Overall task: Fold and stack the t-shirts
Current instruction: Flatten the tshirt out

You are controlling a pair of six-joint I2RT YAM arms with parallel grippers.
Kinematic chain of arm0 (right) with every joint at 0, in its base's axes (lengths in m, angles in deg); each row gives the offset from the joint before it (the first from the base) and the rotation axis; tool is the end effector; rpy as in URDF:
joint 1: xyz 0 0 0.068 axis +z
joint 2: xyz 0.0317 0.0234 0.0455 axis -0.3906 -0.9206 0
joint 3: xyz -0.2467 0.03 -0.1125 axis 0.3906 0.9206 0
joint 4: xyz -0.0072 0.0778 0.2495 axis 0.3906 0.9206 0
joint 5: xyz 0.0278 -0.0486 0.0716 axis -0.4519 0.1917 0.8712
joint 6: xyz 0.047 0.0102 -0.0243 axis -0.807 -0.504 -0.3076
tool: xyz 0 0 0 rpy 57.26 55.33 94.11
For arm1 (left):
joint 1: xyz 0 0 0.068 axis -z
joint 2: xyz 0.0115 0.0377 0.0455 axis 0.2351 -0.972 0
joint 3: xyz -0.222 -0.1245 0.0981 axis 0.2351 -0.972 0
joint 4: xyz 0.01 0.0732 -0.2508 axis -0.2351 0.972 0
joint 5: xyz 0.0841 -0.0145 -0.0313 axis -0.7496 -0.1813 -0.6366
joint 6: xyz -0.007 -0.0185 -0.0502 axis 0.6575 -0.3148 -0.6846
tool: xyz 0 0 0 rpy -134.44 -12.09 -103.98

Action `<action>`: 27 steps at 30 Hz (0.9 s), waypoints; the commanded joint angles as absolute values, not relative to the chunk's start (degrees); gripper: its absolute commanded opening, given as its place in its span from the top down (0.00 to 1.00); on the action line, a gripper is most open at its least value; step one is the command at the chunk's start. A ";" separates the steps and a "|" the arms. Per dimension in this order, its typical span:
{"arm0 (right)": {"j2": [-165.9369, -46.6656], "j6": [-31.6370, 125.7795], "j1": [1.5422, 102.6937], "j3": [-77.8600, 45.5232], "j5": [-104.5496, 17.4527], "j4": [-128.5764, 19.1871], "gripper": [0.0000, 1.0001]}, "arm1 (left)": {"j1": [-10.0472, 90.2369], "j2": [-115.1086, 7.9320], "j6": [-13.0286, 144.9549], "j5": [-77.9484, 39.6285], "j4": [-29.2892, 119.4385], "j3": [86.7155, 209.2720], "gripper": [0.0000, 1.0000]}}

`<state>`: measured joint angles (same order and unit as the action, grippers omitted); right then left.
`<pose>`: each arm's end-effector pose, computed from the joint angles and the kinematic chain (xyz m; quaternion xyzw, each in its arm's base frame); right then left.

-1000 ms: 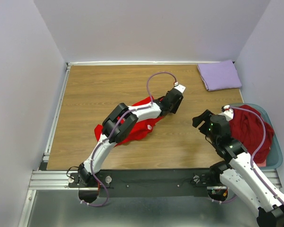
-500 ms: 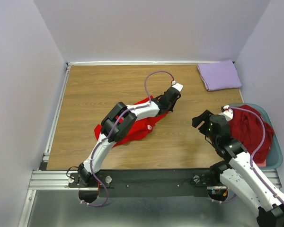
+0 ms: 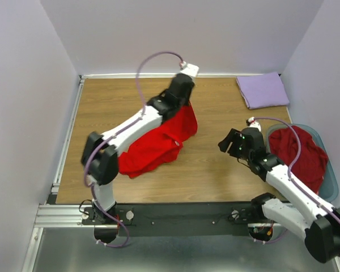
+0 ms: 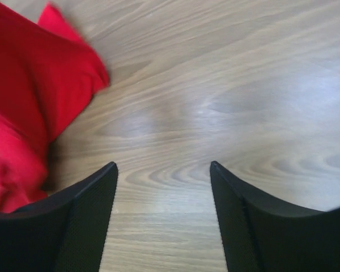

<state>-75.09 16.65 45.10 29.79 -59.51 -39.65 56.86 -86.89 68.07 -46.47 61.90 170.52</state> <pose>0.1771 0.0665 0.2231 0.1497 0.8759 0.1686 0.4265 0.3367 -0.3007 0.3106 0.1659 0.8365 -0.0956 0.5135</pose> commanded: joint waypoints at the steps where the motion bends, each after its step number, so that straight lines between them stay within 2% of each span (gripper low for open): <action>1: -83.39 20.13 44.96 26.78 -48.30 -47.98 0.30 | 52.01 -75.85 72.61 -52.29 64.32 168.56 1.00; 6: -96.04 21.80 45.05 21.60 -44.69 -53.70 0.34 | 46.82 -62.93 75.61 -55.11 60.37 158.37 1.00; 12: -111.95 24.26 46.02 11.58 -37.15 -57.40 0.34 | 43.31 -52.29 76.58 -50.63 52.02 145.01 1.00; 19: -123.54 28.65 53.56 0.50 -31.59 -59.25 0.29 | 41.11 -50.25 76.23 -48.00 47.44 138.14 1.00; 27: -135.78 31.29 55.51 -8.20 -33.70 -59.60 0.27 | 40.40 -51.40 75.43 -45.61 47.44 137.79 1.00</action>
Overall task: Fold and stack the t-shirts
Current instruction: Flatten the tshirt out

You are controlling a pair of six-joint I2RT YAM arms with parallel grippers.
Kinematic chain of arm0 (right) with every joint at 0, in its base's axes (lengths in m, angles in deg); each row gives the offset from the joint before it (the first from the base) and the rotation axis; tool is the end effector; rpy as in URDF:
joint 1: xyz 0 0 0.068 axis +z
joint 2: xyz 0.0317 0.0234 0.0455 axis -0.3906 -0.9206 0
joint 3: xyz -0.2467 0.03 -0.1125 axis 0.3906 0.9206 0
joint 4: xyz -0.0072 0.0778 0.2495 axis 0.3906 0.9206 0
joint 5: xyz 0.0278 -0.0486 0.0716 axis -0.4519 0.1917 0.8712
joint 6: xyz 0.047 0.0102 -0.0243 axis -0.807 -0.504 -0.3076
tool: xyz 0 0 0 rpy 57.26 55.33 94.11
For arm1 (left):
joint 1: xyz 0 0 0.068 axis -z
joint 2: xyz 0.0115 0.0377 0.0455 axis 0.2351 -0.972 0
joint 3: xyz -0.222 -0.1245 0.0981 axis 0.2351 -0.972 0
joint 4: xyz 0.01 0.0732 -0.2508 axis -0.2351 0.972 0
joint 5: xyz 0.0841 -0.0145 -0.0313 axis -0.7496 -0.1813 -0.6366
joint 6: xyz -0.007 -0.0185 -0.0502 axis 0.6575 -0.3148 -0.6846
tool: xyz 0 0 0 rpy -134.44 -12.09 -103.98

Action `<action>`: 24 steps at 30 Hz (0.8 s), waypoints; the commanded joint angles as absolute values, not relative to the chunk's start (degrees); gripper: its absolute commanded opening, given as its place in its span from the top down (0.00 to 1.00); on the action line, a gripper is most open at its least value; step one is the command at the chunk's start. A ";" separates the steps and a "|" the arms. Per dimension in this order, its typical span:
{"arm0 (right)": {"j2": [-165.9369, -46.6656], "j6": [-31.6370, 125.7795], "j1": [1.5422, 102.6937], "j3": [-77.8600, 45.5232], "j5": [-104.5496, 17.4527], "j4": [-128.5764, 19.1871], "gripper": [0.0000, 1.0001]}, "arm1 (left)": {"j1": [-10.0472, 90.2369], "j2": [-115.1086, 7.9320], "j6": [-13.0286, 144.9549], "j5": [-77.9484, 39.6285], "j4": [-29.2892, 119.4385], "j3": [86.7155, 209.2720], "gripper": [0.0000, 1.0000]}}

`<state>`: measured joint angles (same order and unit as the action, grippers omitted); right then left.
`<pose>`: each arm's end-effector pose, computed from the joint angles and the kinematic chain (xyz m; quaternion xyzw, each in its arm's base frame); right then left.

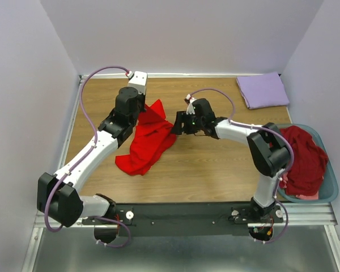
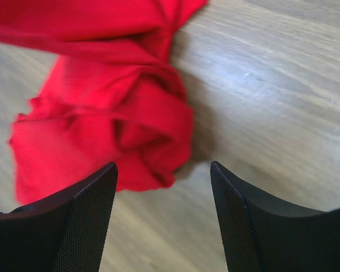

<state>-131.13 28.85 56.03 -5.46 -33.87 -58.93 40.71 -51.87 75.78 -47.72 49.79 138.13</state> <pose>0.3316 0.2285 0.1865 -0.1284 0.8792 0.3308 0.3179 0.2746 -0.1266 0.3513 0.0643 0.7806 -0.0166 0.6216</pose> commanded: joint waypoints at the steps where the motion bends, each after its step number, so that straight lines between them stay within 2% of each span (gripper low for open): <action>1: -137.09 31.91 55.51 -9.86 -32.66 -59.60 0.27 | 40.23 -51.22 75.52 -46.05 47.53 137.79 1.00; 4: -140.70 32.26 55.60 -11.81 -30.11 -59.77 0.30 | 39.88 -51.48 75.52 -46.32 47.53 137.61 1.00; 6: -141.32 32.96 56.04 -12.69 -28.61 -60.04 0.40 | 39.79 -51.83 75.35 -45.79 46.22 137.87 1.00; 7: -141.24 33.49 56.47 -12.78 -26.95 -60.21 0.60 | 39.61 -52.10 75.17 -45.79 46.04 137.96 1.00; 10: -138.78 33.85 58.31 -12.08 -24.39 -60.65 1.00 | 39.35 -54.64 75.17 -44.65 45.33 139.89 1.00; 14: -132.81 32.97 64.29 -8.92 -25.26 -62.84 1.00 | 39.44 -60.87 73.85 -40.44 46.65 149.28 1.00; 17: -127.80 31.13 70.35 -4.88 -28.94 -65.83 1.00 | 40.22 -69.47 73.59 -36.39 49.44 162.88 1.00; 18: -127.01 30.95 71.76 -4.17 -30.08 -66.71 1.00 | 41.44 -72.37 73.94 -35.86 53.73 172.84 1.00; 20: -125.42 31.99 75.71 -2.94 -33.51 -66.72 1.00 | 43.39 -81.77 75.34 -35.07 59.13 184.40 1.00; 21: -125.15 33.05 76.86 -2.50 -35.09 -66.63 1.00 | 45.39 -87.63 75.87 -34.98 63.74 195.25 1.00; 24: -124.80 34.11 79.41 -1.71 -36.51 -64.87 0.99 | 49.09 -93.74 76.22 -34.28 67.39 208.58 1.00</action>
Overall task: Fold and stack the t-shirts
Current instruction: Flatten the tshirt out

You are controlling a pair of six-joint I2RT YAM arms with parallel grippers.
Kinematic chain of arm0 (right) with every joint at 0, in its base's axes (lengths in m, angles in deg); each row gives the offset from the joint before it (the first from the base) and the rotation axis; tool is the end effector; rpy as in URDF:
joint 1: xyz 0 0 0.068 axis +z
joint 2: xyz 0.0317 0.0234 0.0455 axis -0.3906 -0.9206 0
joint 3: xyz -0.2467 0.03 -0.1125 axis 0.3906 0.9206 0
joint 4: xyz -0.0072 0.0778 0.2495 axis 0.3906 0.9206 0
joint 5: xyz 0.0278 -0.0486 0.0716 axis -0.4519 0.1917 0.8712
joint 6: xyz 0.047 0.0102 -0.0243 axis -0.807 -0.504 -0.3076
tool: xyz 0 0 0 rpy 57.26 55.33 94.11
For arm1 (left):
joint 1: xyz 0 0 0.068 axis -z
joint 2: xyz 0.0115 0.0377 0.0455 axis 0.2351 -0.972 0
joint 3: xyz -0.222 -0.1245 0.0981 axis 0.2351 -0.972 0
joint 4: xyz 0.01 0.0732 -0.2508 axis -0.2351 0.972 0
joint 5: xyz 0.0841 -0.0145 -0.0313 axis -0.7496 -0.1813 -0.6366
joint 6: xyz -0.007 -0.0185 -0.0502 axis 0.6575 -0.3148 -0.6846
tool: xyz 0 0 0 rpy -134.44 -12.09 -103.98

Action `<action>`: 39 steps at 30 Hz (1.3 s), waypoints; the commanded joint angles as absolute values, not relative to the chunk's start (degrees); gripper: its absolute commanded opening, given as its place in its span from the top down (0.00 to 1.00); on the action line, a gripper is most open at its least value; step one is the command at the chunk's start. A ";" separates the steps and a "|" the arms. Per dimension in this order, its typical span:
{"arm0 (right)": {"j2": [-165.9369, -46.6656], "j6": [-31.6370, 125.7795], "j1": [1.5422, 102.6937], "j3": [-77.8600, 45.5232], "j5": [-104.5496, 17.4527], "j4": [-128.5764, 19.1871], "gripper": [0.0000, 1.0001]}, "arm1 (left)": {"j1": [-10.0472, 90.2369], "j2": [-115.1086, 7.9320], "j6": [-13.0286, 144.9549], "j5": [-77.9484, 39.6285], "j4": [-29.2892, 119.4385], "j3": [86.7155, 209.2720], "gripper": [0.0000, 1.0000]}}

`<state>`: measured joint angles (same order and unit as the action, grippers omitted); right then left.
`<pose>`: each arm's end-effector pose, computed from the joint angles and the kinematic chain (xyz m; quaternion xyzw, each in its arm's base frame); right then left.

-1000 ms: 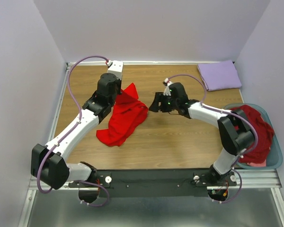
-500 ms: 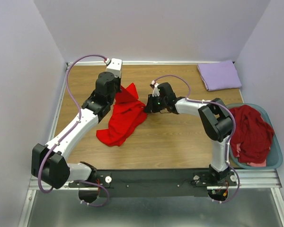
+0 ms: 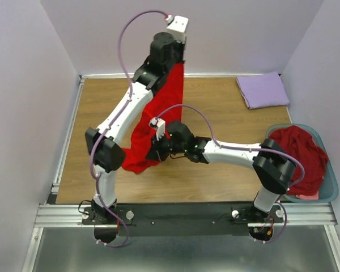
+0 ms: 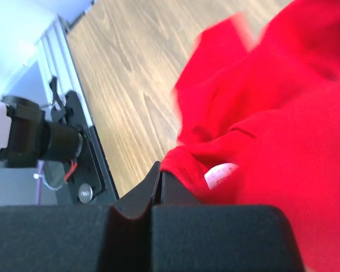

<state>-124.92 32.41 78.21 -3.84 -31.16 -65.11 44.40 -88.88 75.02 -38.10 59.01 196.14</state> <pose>0.2143 0.3301 0.2286 -0.3305 0.7752 0.4372 0.3142 0.3932 -0.2266 0.4563 0.1127 0.7115 -0.1336 0.6806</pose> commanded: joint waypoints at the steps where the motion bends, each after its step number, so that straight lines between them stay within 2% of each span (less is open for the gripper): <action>1: -124.63 34.63 80.03 -1.45 -36.77 -64.35 0.98 | 49.80 -95.41 76.14 -33.93 67.31 209.67 1.00; 3: -123.06 34.99 80.47 -0.22 -37.38 -63.03 0.92 | 52.08 -95.60 76.75 -33.93 66.26 209.69 1.00; 4: -122.17 34.90 80.56 0.66 -38.17 -62.42 0.82 | 52.61 -95.26 77.01 -33.75 65.73 208.64 0.96; 5: -120.77 34.81 80.65 2.84 -39.14 -62.32 0.75 | 53.05 -94.82 77.28 -33.66 64.51 207.15 0.86; 6: -117.89 34.90 80.56 4.34 -41.93 -62.23 0.60 | 53.41 -93.33 77.28 -33.66 63.80 203.65 0.66; 7: -115.94 34.81 80.56 5.66 -43.53 -62.06 0.60 | 53.41 -92.36 77.19 -33.75 63.18 201.79 0.58; 8: -114.18 34.73 80.65 6.81 -45.20 -61.88 0.50 | 53.41 -91.40 76.93 -33.58 62.57 199.94 0.51; 10: -108.67 34.55 80.56 10.32 -50.62 -60.05 0.41 | 53.41 -87.72 76.49 -34.18 60.54 194.76 0.35; 15: -97.84 34.29 80.12 16.22 -64.44 -55.47 0.37 | 53.32 -77.52 73.51 -40.15 55.71 180.18 0.24; 19: -90.80 32.36 74.96 20.96 -72.36 -52.75 0.33 | 53.06 -66.36 67.63 -47.89 56.05 167.96 0.23; 23: -90.25 31.65 63.82 21.94 -64.15 -51.86 0.33 | 53.06 -53.11 55.87 -51.06 56.06 147.00 0.23; 26: -94.11 33.14 62.10 19.92 -60.96 -51.77 0.35 | 53.06 -46.67 48.74 -50.72 55.88 135.72 0.23; 27: -97.26 34.27 61.84 17.83 -59.81 -51.77 0.37 | 53.06 -42.82 46.45 -50.63 55.36 128.80 0.25; 32: -107.38 36.22 61.57 12.10 -51.54 -51.95 0.47 | 51.05 -33.21 36.16 -51.77 52.47 110.14 0.32; 36: -113.98 36.66 61.58 8.14 -46.80 -51.95 0.58 | 45.07 -30.92 34.48 -49.05 48.08 104.23 0.41; 38: -116.70 37.01 61.58 6.12 -45.48 -51.86 0.66 | 43.14 -32.32 35.17 -46.77 45.88 103.34 0.50; 39: -117.58 37.18 61.58 5.33 -44.87 -51.86 0.69 | 42.17 -34.67 35.61 -46.41 44.21 103.25 0.59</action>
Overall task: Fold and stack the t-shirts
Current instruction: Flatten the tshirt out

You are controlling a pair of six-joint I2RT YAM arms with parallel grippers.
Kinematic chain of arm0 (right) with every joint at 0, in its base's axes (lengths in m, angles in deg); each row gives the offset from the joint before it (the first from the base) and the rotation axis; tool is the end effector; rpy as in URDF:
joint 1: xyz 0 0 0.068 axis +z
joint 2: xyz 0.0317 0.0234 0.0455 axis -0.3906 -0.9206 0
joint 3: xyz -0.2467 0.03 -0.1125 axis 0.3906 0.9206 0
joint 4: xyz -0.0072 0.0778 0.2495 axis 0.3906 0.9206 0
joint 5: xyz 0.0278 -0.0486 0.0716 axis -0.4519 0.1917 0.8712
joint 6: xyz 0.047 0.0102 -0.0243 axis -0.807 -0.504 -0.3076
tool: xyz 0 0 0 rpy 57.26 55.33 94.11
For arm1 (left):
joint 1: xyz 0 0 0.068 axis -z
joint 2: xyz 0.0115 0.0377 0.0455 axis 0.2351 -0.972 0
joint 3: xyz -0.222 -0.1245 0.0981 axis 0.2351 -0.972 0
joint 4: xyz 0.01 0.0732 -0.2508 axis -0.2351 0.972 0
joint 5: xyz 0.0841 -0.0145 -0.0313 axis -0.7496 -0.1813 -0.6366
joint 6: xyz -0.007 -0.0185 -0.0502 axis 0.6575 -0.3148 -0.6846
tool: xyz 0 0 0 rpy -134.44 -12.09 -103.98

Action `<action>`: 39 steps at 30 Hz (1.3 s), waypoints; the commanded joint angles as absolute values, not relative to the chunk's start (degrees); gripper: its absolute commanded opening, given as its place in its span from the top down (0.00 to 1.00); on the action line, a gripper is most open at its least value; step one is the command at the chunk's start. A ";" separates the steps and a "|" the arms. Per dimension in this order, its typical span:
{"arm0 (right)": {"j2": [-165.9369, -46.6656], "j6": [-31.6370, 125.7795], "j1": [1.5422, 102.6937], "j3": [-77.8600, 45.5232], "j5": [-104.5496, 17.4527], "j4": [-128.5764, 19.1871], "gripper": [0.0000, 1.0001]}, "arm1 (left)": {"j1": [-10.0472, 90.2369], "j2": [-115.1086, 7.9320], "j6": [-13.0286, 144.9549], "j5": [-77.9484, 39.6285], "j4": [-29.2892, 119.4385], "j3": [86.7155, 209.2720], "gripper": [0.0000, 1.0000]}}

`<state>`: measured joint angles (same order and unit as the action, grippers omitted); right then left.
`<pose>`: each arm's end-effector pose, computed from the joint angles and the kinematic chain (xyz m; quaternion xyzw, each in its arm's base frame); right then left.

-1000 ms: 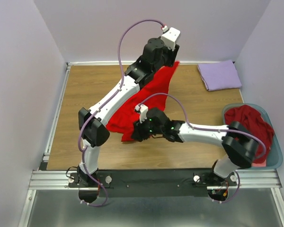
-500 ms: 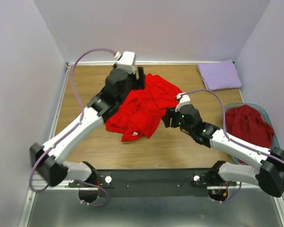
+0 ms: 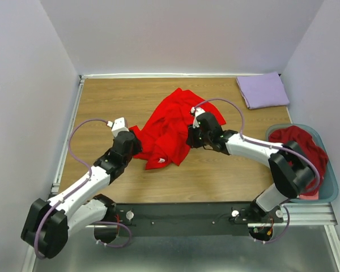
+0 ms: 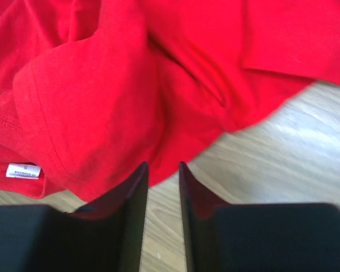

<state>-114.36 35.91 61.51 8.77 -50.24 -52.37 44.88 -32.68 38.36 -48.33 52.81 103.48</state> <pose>0.2558 0.2045 0.1997 -0.1658 0.8960 0.2015 0.3592 0.1800 -0.0944 0.2137 -0.1465 0.8540 -0.1430 0.4783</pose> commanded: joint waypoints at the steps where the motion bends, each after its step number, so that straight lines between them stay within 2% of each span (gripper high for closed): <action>1: -118.64 37.19 61.58 4.72 -44.34 -51.86 0.70 | 41.81 -36.09 35.79 -46.14 43.58 103.42 0.64; 8: -126.55 36.14 61.58 2.33 -41.61 -51.78 0.73 | 37.95 -50.85 36.06 -40.96 39.71 107.02 0.78; 12: -128.22 35.78 61.49 4.00 -42.05 -51.51 0.80 | 33.20 -56.83 36.85 -36.92 38.83 108.78 0.80; 20: -126.48 34.81 61.40 9.44 -39.77 -45.46 0.80 | 28.10 -70.28 40.79 -31.04 40.31 118.53 0.89; 21: -125.86 34.73 61.40 10.41 -39.07 -44.84 0.80 | 27.66 -72.73 41.15 -30.76 41.11 121.32 0.92; 24: -123.41 35.78 61.40 13.14 -33.19 -41.59 0.80 | 26.52 -75.99 42.73 -28.66 42.51 125.29 0.93; 31: -117.69 36.75 61.40 18.68 -22.38 -35.43 0.80 | 23.53 -88.56 48.53 -25.14 49.72 143.22 0.97; 39: -121.72 36.04 66.67 15.61 -15.42 -33.76 0.83 | 23.18 -101.92 52.23 -26.98 58.95 164.75 0.97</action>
<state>-118.06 35.27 63.46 16.72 -19.27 -40.09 23.42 -97.60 49.07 -27.26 52.89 157.21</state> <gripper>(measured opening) 0.171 0.031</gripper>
